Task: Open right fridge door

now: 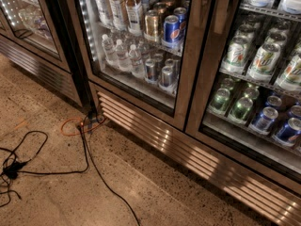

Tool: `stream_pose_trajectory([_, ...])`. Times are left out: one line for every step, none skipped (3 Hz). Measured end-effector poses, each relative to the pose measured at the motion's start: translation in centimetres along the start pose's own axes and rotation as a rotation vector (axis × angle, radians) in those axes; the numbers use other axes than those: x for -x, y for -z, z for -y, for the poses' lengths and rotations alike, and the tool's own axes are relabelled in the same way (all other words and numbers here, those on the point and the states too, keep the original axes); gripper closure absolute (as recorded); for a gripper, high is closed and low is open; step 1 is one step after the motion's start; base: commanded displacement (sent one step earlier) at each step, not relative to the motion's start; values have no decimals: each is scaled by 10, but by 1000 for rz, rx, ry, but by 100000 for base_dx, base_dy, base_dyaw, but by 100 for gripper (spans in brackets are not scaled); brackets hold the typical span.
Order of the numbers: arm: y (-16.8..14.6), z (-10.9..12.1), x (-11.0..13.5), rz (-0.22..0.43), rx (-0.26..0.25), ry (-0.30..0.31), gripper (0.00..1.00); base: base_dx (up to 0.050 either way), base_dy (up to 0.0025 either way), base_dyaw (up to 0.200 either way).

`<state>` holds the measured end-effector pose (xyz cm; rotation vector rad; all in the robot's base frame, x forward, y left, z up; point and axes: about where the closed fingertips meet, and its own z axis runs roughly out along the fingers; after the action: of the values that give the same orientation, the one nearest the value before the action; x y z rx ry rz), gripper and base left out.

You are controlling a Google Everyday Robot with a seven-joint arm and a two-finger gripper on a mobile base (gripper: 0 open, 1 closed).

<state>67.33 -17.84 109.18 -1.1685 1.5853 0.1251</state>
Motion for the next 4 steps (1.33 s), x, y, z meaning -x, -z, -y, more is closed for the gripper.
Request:
stream_pose_trajectory([-8, 4, -1, 6, 4, -13, 100, 0, 0, 0])
stream_pose_trajectory([0, -2, -3, -14, 14, 1, 100, 0, 0, 0])
stream_pose_trajectory([-1, -1, -3, -14, 14, 1, 100, 0, 0, 0])
stream_pose_trajectory([-1, -2, -3, -17, 13, 4, 100, 0, 0, 0])
